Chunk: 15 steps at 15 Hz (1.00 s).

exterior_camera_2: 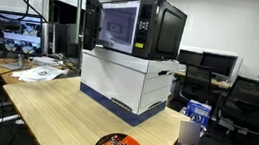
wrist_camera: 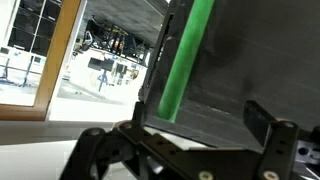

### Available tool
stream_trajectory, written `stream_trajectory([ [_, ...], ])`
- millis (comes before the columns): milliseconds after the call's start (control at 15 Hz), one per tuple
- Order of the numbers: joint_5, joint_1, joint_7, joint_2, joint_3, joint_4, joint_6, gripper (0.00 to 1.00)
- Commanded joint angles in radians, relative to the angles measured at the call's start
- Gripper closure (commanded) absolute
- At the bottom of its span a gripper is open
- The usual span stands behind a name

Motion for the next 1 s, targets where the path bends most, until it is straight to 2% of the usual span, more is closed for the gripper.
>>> stream_trajectory([
  [0,-0.042,-0.006,0.032,0.006,-0.020,0.033,-0.021,0.00],
  [333,-0.035,0.017,0.041,0.046,-0.051,0.133,-0.133,0.00],
  [533,-0.038,0.016,0.078,0.090,-0.070,0.231,-0.231,0.00],
  [933,-0.060,-0.026,0.180,0.215,-0.066,0.385,-0.315,0.00],
])
